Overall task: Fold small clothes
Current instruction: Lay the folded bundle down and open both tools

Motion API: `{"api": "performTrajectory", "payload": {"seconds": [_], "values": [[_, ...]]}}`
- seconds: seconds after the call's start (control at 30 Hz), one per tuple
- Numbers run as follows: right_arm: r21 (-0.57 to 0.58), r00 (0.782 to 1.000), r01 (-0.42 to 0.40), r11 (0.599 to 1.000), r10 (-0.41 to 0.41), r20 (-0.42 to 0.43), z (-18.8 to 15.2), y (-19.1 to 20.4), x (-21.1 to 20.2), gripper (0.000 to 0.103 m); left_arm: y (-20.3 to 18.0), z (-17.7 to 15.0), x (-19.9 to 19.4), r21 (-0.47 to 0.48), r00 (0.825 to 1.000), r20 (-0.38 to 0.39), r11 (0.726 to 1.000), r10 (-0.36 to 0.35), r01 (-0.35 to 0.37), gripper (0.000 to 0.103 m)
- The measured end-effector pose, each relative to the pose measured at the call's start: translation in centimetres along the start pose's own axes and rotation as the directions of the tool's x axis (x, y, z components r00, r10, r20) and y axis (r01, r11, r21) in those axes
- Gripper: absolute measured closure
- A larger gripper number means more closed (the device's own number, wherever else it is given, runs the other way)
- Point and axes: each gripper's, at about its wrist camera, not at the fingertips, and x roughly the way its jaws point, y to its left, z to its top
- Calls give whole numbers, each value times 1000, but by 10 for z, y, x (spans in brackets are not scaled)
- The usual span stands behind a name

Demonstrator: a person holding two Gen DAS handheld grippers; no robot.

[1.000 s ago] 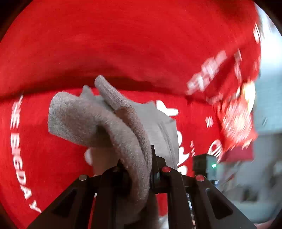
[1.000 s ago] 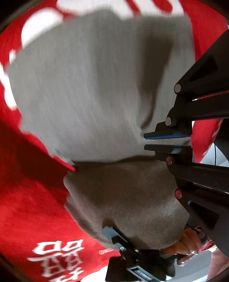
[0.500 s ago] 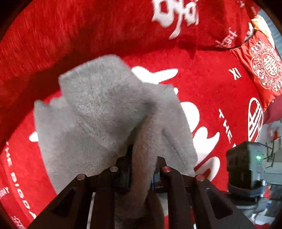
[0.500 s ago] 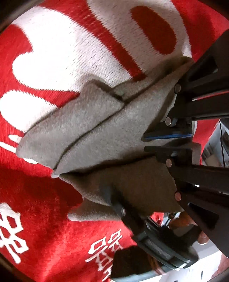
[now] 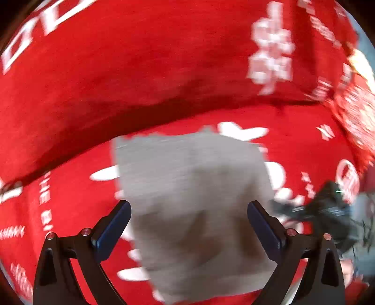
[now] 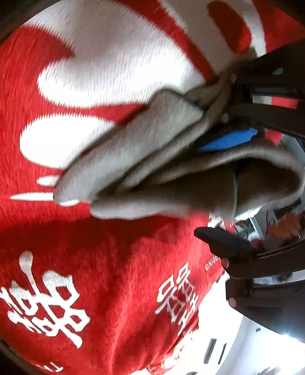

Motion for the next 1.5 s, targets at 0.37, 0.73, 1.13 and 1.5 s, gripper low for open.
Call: {"api": "performTrajectory", "payload": {"seconds": [0.37, 0.73, 1.13, 1.5], "values": [[-328, 921, 326, 887, -377, -102, 8, 76, 73, 48, 95, -38, 43, -235, 983, -160, 964, 85, -122, 3], [-564, 885, 424, 708, -455, 94, -3, 134, 44, 89, 76, -41, 38, -178, 994, -80, 980, 80, -93, 3], [-434, 763, 626, 648, -623, 171, 14, 92, 10, 73, 53, -55, 56, -108, 990, -116, 990, 75, -88, 3], [-529, 772, 588, 612, -620, 141, -51, 100, -18, 72, 38, -95, 57, -69, 984, -149, 992, 97, -108, 0]]}}
